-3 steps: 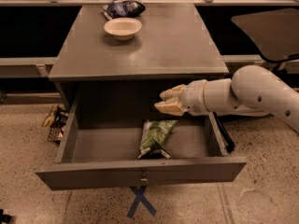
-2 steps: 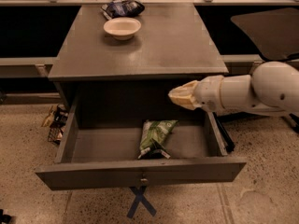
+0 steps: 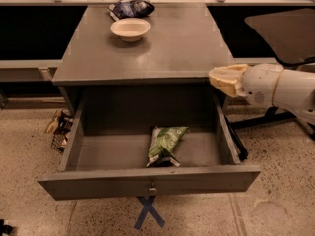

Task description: Place green jalapeno chip bag into top drawer

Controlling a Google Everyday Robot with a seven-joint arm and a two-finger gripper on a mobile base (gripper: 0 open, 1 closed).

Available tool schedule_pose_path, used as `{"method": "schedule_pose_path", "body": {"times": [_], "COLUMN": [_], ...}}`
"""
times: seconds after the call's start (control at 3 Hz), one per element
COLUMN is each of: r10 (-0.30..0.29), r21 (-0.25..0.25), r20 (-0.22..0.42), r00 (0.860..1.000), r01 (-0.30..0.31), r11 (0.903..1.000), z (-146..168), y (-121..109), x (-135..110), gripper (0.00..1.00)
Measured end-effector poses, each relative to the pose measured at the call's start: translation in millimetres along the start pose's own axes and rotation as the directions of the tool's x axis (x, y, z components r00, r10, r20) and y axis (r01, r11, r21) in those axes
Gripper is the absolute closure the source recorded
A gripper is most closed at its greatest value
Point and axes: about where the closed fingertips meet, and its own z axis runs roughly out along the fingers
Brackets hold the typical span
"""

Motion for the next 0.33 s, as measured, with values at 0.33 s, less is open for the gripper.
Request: {"method": "schedule_pose_path", "body": {"times": [0.33], "r10": [-0.019], "r21": [0.032], "r20": [0.019], "r00": [1.0], "r01": [0.019], "r11": [0.9993], "z": [-0.5], "y": [-5.0], "x": [-8.8], "gripper": [0.82]}}
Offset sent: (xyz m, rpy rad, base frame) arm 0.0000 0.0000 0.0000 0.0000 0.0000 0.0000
